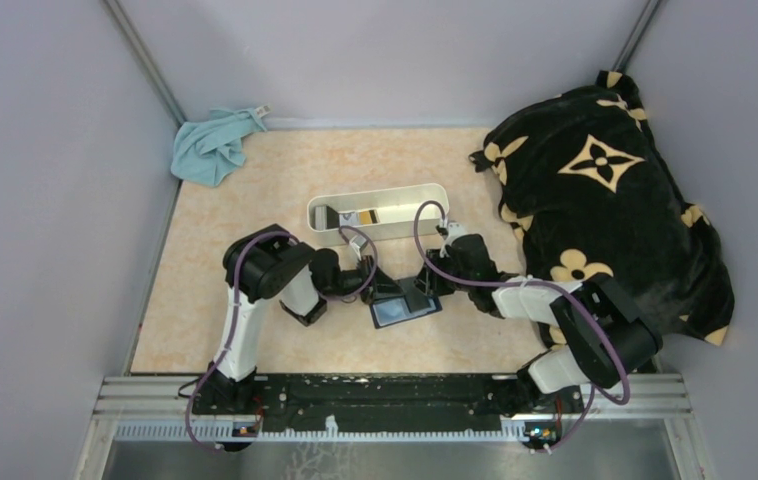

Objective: Take the credit cards out of the card holder

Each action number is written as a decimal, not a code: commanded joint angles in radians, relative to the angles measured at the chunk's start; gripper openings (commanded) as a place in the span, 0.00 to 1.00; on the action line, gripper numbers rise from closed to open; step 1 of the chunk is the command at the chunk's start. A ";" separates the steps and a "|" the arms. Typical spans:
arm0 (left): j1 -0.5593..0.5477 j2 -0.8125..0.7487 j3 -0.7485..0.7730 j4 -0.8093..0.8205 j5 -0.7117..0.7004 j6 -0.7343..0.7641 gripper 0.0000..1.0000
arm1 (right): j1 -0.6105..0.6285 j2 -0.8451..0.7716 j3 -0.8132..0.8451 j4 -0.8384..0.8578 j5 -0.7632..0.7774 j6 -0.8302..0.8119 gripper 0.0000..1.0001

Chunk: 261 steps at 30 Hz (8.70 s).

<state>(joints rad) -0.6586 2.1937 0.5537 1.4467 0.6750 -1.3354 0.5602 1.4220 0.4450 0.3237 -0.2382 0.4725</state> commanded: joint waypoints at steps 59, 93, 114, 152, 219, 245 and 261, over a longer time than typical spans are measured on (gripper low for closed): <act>0.062 -0.054 0.130 -0.521 0.154 0.195 0.15 | -0.093 -0.109 -0.032 -0.139 -0.077 -0.039 0.34; 0.122 -0.328 0.091 -0.950 0.145 0.495 0.09 | -0.094 -0.034 -0.044 -0.081 -0.067 -0.007 0.26; 0.209 -0.563 0.041 -0.843 0.242 0.507 0.00 | -0.095 -0.199 -0.083 0.193 -0.360 0.107 0.35; 0.140 -0.496 -0.033 -0.017 0.402 0.104 0.21 | -0.033 -0.293 -0.035 0.433 -0.470 0.261 0.00; 0.457 -0.406 0.911 -2.027 -0.258 1.004 0.00 | -0.034 -0.192 -0.092 0.284 -0.310 0.136 0.55; 0.457 -0.222 1.124 -2.197 -0.325 1.030 0.00 | -0.060 -0.233 -0.166 0.313 -0.284 0.126 0.55; 0.453 -0.145 1.169 -2.215 -0.352 1.034 0.00 | -0.087 -0.242 -0.184 0.307 -0.297 0.112 0.55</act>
<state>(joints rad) -0.2005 2.0087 1.6821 -0.7506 0.3466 -0.3153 0.4858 1.2045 0.2672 0.5827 -0.5243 0.6079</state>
